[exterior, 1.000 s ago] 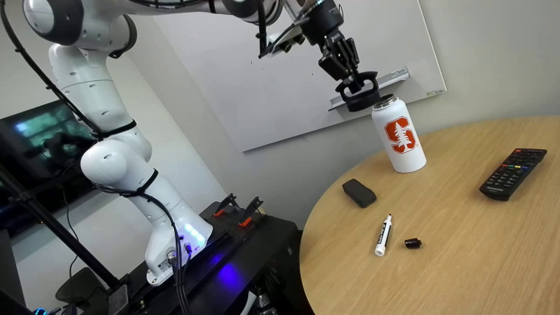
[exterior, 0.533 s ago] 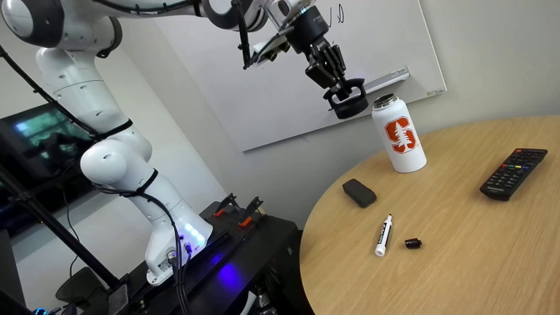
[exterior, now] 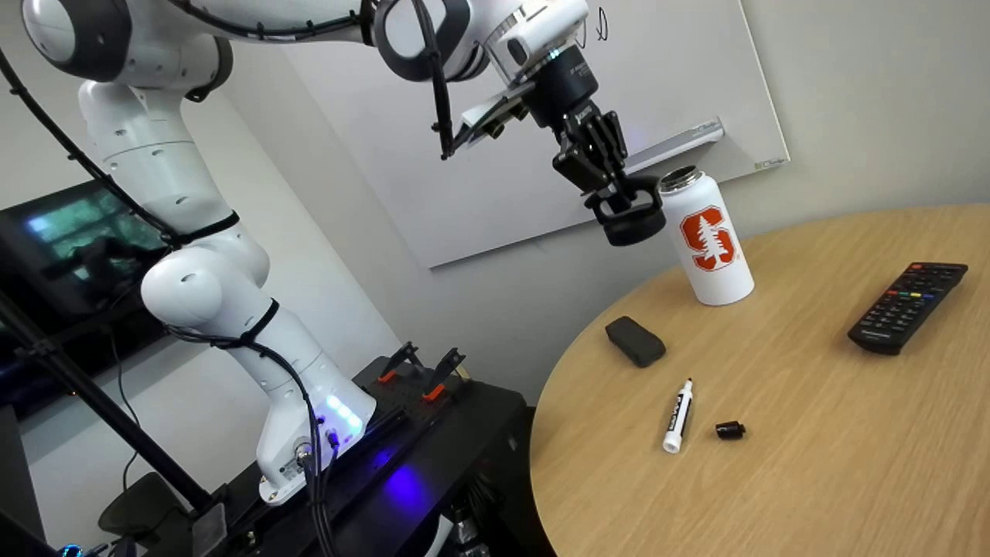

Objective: Remove lid from the white flask and place it on the table

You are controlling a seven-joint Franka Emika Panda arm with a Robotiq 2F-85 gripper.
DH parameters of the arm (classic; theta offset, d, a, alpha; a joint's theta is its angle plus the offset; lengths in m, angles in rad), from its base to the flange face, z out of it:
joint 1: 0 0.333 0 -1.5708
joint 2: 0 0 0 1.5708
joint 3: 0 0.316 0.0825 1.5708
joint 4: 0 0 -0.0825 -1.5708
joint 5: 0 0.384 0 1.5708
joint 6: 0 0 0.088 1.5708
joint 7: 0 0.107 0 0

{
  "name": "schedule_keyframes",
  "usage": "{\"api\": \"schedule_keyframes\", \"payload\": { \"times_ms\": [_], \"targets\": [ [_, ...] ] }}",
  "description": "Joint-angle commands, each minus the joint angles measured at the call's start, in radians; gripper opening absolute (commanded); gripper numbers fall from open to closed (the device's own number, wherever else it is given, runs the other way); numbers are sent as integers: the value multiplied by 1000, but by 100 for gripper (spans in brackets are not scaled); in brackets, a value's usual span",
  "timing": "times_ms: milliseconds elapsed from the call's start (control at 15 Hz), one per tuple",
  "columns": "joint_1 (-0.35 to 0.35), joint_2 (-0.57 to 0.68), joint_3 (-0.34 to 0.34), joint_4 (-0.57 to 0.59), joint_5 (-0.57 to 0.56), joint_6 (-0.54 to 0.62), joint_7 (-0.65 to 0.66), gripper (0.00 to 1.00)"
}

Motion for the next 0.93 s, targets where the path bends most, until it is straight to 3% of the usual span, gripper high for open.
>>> {"api": "schedule_keyframes", "payload": {
  "times_ms": [0,467,867],
  "targets": [
    [-9,67,-2,-28,67,87,17,5],
    [-47,330,104,51,320,303,7,5],
    [-65,508,124,188,329,314,51,5]
  ]
}}
